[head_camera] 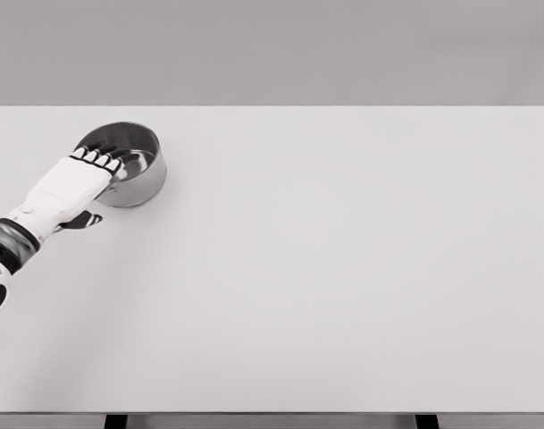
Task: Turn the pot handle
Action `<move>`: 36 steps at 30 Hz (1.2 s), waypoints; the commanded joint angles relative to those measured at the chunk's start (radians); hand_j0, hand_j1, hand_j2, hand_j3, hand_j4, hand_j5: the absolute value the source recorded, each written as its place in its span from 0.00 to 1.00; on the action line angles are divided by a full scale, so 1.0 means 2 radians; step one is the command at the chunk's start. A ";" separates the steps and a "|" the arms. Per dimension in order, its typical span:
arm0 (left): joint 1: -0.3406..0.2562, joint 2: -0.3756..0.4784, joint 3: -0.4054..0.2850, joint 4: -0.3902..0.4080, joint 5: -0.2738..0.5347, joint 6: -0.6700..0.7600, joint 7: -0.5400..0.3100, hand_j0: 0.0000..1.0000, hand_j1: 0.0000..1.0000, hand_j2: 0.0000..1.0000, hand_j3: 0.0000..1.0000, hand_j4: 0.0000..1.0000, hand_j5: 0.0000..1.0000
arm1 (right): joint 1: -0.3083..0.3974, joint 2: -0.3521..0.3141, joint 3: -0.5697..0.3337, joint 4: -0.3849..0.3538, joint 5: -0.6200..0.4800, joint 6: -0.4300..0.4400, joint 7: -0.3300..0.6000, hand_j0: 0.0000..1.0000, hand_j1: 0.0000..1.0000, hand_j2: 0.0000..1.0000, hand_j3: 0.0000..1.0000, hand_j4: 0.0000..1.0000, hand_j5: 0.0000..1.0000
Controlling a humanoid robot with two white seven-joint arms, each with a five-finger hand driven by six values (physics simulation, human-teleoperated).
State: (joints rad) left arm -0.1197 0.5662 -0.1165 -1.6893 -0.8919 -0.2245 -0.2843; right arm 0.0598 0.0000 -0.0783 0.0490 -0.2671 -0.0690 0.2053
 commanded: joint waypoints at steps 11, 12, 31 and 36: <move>0.002 0.011 0.007 0.000 0.000 0.022 0.001 1.00 1.00 1.00 1.00 1.00 1.00 | 0.000 0.000 0.000 0.000 0.000 0.000 0.000 1.00 1.00 1.00 1.00 1.00 1.00; 0.002 0.011 0.007 0.000 0.000 0.025 0.001 1.00 1.00 1.00 1.00 1.00 1.00 | 0.000 0.000 0.000 0.000 0.000 0.000 0.000 1.00 1.00 1.00 1.00 1.00 1.00; 0.003 0.028 0.015 0.009 -0.001 0.052 0.001 1.00 1.00 1.00 1.00 1.00 1.00 | 0.000 0.000 0.000 0.000 0.000 0.000 0.001 1.00 1.00 1.00 1.00 1.00 1.00; 0.003 0.028 0.018 0.011 -0.001 0.057 0.001 1.00 1.00 1.00 1.00 1.00 1.00 | 0.000 0.000 0.000 0.000 0.000 0.000 0.000 1.00 1.00 1.00 1.00 1.00 1.00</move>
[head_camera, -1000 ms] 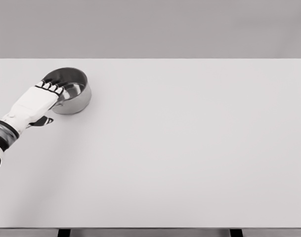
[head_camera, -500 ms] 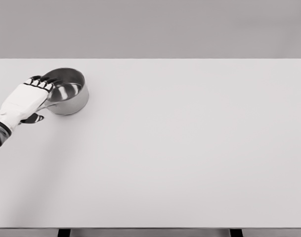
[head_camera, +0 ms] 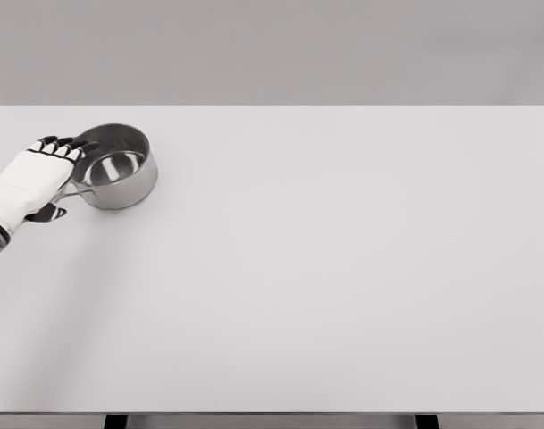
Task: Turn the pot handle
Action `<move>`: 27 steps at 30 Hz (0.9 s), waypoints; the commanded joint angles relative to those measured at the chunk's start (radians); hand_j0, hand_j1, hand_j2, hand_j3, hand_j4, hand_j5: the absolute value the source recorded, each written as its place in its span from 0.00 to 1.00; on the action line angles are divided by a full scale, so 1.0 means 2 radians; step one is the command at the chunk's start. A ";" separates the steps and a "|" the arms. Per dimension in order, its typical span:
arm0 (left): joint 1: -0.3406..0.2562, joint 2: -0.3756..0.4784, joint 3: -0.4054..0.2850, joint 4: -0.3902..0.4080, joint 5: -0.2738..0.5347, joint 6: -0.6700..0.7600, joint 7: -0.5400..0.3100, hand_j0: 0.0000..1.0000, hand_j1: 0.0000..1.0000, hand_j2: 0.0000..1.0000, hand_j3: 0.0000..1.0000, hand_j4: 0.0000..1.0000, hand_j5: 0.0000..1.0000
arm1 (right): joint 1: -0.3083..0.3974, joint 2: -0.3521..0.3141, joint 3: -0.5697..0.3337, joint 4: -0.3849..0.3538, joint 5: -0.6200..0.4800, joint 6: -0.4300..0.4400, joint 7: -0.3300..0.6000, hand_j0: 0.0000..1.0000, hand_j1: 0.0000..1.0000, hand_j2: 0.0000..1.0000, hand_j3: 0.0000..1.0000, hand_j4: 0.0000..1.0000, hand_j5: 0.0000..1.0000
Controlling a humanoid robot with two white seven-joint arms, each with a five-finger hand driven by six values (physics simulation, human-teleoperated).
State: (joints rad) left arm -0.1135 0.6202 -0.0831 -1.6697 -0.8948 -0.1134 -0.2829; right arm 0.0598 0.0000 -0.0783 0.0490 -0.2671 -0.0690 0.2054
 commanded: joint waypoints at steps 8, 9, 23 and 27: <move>-0.003 0.006 0.004 0.012 0.000 0.002 0.000 1.00 1.00 1.00 1.00 1.00 1.00 | 0.000 0.000 0.000 0.000 0.000 0.000 0.000 1.00 1.00 1.00 1.00 1.00 1.00; -0.003 0.007 0.004 0.012 0.000 0.002 0.000 1.00 1.00 1.00 1.00 1.00 1.00 | 0.000 0.000 0.000 0.000 0.000 0.000 0.000 1.00 1.00 1.00 1.00 1.00 1.00; -0.012 0.011 0.005 0.026 -0.007 0.003 0.000 1.00 1.00 1.00 1.00 1.00 1.00 | 0.000 0.000 0.000 0.000 0.000 0.000 0.000 1.00 1.00 1.00 1.00 1.00 1.00; -0.016 0.011 0.006 0.033 -0.007 0.003 0.000 1.00 1.00 1.00 1.00 1.00 1.00 | 0.000 0.000 0.000 0.000 0.000 0.000 0.000 1.00 1.00 1.00 1.00 1.00 1.00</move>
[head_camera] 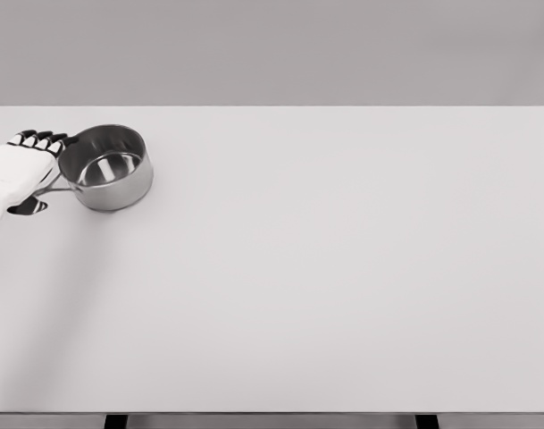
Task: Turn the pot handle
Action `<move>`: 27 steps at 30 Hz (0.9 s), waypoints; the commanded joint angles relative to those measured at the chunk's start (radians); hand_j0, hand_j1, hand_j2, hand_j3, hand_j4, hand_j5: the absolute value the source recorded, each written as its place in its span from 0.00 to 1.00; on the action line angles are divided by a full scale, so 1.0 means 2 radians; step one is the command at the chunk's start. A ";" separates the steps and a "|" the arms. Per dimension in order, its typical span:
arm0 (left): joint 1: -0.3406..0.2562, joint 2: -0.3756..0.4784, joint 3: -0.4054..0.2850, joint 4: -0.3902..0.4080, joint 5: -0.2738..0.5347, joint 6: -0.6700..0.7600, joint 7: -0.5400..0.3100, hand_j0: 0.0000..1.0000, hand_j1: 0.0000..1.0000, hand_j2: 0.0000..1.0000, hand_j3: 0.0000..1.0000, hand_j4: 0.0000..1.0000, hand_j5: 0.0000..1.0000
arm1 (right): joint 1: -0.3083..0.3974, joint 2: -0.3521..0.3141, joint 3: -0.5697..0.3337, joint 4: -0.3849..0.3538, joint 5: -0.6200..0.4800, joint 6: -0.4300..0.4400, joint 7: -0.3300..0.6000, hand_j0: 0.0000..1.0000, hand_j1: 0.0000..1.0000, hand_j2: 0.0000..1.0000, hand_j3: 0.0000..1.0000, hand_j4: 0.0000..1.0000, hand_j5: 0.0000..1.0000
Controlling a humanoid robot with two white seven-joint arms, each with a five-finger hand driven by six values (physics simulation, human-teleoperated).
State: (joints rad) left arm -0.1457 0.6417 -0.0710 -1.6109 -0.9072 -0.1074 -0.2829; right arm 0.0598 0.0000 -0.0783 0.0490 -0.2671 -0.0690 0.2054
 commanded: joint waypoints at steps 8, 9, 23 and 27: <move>-0.008 0.001 0.000 0.019 -0.001 0.000 0.000 1.00 1.00 1.00 1.00 1.00 1.00 | 0.000 0.000 0.000 0.000 0.000 0.000 0.000 1.00 1.00 1.00 1.00 1.00 1.00; -0.009 0.001 0.000 0.019 -0.001 0.000 0.000 1.00 1.00 1.00 1.00 1.00 1.00 | 0.000 0.000 0.000 0.000 0.000 0.000 0.000 1.00 1.00 1.00 1.00 1.00 1.00; -0.028 0.004 -0.001 0.041 -0.001 0.000 0.000 1.00 1.00 1.00 1.00 1.00 1.00 | 0.000 0.000 0.000 0.000 0.000 0.000 0.000 1.00 1.00 1.00 1.00 1.00 1.00; -0.031 0.004 -0.002 0.045 -0.001 0.000 0.000 1.00 1.00 1.00 1.00 1.00 1.00 | 0.000 0.000 0.000 0.000 0.000 0.000 0.000 1.00 1.00 1.00 1.00 1.00 1.00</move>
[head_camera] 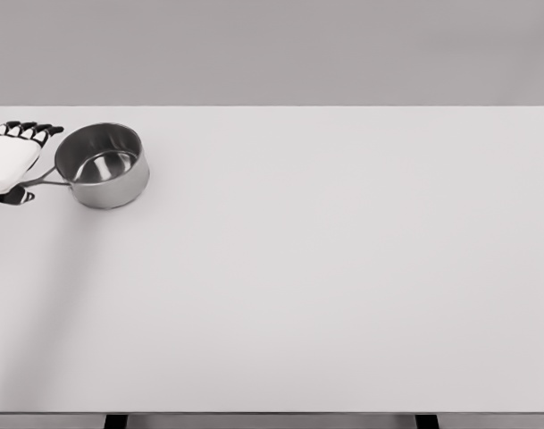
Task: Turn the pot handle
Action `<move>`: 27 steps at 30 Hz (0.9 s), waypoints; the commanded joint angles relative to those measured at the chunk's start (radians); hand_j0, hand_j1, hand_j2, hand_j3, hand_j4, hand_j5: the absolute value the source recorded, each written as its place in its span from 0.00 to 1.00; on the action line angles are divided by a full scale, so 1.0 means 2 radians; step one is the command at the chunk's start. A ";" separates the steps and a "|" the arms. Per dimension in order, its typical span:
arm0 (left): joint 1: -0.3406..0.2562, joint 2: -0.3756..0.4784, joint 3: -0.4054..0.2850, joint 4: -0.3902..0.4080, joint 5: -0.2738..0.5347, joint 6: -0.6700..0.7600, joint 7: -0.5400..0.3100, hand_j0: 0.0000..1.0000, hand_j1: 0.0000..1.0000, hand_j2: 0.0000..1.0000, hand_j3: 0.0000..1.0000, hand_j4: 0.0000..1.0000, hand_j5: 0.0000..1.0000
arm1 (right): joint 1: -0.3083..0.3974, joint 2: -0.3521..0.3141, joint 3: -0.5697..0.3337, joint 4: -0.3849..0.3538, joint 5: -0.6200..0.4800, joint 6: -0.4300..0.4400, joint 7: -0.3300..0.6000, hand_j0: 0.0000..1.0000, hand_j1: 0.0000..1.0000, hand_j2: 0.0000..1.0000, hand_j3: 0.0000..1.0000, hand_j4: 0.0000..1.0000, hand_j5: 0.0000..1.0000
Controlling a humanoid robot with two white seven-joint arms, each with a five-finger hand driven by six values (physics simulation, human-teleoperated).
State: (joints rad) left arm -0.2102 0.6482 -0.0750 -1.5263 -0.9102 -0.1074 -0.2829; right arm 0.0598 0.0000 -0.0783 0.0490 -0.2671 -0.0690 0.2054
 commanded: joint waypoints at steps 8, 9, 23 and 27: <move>-0.008 0.001 -0.001 0.012 -0.003 0.000 0.000 1.00 1.00 1.00 1.00 1.00 1.00 | 0.000 0.000 0.000 0.000 0.000 0.000 0.000 1.00 1.00 1.00 1.00 1.00 1.00; -0.009 0.001 -0.001 0.016 -0.003 0.000 0.000 1.00 1.00 1.00 1.00 1.00 1.00 | 0.000 0.000 0.000 0.000 0.000 0.000 0.000 1.00 1.00 1.00 1.00 1.00 1.00; -0.021 0.000 -0.003 0.031 -0.004 0.000 0.000 1.00 1.00 1.00 1.00 1.00 1.00 | 0.000 0.000 0.000 0.000 0.000 0.000 0.000 1.00 1.00 1.00 1.00 1.00 1.00; -0.031 0.000 -0.004 0.044 -0.006 0.000 0.000 1.00 1.00 1.00 1.00 1.00 1.00 | 0.000 0.000 0.000 0.000 0.000 0.000 0.000 1.00 1.00 1.00 1.00 1.00 1.00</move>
State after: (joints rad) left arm -0.2746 0.6480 -0.0820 -1.4512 -0.9205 -0.1073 -0.2828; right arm 0.0598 0.0000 -0.0783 0.0490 -0.2671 -0.0692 0.2053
